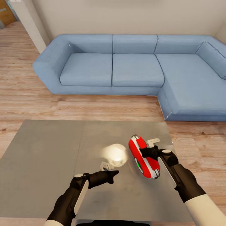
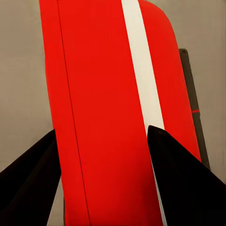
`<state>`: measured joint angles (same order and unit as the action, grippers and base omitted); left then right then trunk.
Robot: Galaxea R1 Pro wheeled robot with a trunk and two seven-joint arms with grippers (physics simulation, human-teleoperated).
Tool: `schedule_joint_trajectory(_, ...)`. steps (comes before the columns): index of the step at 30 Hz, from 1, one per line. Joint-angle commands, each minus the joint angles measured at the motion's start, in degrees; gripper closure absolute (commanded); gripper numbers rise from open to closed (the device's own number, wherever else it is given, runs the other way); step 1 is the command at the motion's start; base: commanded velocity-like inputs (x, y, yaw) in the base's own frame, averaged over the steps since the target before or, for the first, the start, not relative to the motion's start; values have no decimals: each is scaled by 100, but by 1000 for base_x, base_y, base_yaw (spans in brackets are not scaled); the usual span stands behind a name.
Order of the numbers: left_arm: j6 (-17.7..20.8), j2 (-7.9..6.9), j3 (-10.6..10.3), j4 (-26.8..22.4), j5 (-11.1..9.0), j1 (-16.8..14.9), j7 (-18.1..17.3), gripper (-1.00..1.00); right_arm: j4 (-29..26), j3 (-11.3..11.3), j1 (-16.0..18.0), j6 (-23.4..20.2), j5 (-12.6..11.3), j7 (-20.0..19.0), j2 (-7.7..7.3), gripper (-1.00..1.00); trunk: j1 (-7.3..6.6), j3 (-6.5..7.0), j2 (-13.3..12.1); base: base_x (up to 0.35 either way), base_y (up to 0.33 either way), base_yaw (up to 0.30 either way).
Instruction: Turn on the radio receiver that's on the table in the living room.
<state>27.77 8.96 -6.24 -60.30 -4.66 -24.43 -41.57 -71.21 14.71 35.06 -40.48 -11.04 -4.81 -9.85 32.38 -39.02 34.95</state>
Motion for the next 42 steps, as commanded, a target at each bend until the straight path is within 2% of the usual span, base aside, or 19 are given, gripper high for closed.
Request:
schedule_joint_trajectory(1,0,0,0,0,0,0,0,100,7,-4,1,5,-11,-2,0,100,0,0,0,0,0,0)
schedule_joint_trajectory(9,0,0,0,1,0,0,0,100,37,-14,1,64,-36,-2,0,100,0,0,0,0,0,0)
schedule_joint_trajectory(17,0,0,0,1,0,0,0,100,70,-18,1,413,-41,-111,-4,100,0,0,0,0,0,0)
schedule_joint_trajectory(24,0,0,0,1,0,0,0,100,459,-28,1,666,-38,-249,4,100,0,0,0,0,0,0)
schedule_joint_trajectory(36,-3,0,0,1,0,0,0,100,538,-23,1,699,-38,-266,9,100,0,0,0,0,0,0)
schedule_joint_trajectory(42,-4,0,0,3,0,0,0,100,958,-11,1,846,-31,-266,8,100,0,0,0,0,0,0)
